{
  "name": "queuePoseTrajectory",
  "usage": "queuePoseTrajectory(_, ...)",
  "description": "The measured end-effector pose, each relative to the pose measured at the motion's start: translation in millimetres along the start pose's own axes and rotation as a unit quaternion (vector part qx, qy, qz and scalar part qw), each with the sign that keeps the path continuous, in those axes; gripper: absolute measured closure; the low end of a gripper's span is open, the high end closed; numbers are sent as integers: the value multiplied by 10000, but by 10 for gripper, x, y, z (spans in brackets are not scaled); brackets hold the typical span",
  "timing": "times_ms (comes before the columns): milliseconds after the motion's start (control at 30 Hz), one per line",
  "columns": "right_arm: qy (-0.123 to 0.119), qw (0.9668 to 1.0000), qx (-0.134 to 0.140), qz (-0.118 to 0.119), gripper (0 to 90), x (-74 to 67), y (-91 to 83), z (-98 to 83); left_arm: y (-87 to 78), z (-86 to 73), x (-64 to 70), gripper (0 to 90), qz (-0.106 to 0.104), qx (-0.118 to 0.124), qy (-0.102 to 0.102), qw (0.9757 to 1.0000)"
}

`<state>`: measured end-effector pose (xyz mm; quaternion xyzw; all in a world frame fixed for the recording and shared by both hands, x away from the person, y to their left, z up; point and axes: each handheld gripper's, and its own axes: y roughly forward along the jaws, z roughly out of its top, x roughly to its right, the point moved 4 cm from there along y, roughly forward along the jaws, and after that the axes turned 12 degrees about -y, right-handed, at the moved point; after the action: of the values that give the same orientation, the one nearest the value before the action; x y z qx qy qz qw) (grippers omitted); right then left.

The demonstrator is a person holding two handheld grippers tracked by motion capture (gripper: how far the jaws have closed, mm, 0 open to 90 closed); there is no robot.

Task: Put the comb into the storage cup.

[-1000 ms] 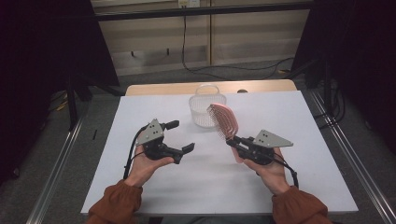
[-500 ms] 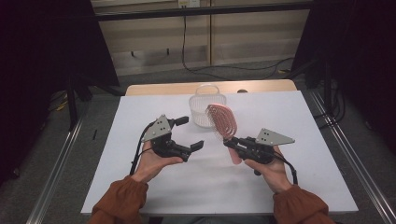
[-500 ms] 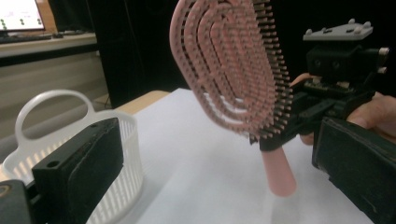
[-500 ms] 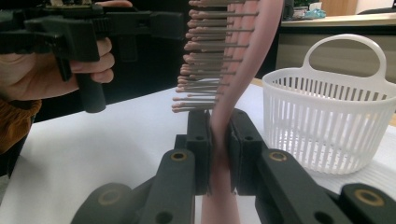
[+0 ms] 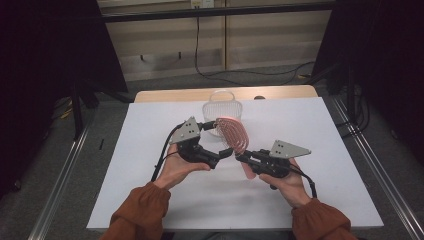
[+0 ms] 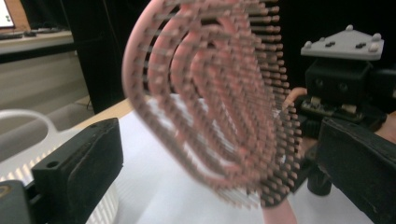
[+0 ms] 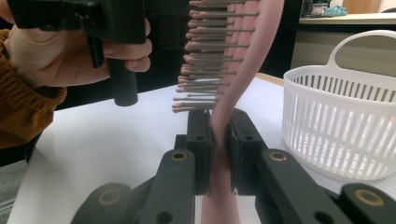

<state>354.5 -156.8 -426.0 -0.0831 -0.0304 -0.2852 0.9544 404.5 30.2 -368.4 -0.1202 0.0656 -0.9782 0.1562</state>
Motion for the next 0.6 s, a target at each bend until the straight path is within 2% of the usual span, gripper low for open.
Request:
queuePoseTrajectory(100,-5,10000,-19,25,810,-3,12,-11,43,36,2,22,3,-28,56,10000)
queuePoseTrajectory(167,9,10000,-76,61,811,-15,19,-27,53,52,7,31,-25,44,69,10000)
queuePoseTrajectory(267,-29,9998,-112,165,810,-59,39,-37,64,37,-1,49,-81,-34,121,9999)
queuePoseTrajectory(400,-23,9994,-78,337,810,-104,90,-46,48,11,2,61,-123,-94,84,9998)
queuePoseTrajectory(533,44,9992,-52,391,810,-95,93,-50,56,2,-3,95,-289,-95,4,9995)
queuePoseTrajectory(600,65,9990,-6,452,811,-98,88,-42,67,-11,3,135,-418,-66,-132,9990)
